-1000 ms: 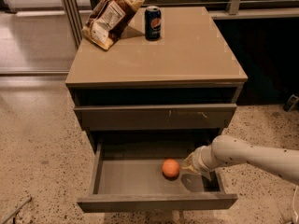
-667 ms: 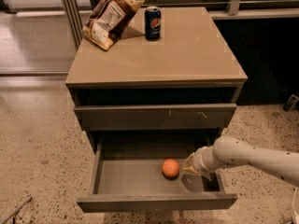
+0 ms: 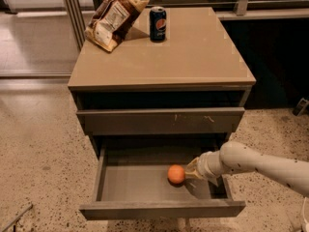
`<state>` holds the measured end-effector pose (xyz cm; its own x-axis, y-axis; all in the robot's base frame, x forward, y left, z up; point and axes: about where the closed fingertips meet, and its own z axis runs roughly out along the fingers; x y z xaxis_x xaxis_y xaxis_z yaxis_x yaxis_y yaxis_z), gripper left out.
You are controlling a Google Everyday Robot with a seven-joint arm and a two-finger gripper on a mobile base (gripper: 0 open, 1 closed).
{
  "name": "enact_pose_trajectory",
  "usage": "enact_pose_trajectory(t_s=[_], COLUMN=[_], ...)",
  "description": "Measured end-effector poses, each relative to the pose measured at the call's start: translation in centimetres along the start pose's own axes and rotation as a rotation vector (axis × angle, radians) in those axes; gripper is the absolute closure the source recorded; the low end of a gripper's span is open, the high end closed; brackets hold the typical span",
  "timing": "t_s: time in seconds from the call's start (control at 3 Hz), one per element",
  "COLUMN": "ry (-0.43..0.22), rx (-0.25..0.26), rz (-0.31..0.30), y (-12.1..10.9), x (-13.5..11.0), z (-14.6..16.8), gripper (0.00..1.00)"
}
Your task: Pick orange from middle drawer and place on counter
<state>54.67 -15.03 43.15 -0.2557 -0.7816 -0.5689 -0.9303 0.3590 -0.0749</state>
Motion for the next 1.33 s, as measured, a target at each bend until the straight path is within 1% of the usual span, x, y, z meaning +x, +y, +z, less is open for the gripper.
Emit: enact_pose_trajectory(t_s=[0.33,1.0,1.33], ry=[-0.022,-0.062,-0.102], rx=[-0.002,-0.005,0.008], rz=[0.003,0.007,-0.010], y=[-0.4,-1.0,-1.3], x=[-0.2,-0.2,0.1], z=[0.3,1.7,3.2], gripper=[0.23,0.22,0.20])
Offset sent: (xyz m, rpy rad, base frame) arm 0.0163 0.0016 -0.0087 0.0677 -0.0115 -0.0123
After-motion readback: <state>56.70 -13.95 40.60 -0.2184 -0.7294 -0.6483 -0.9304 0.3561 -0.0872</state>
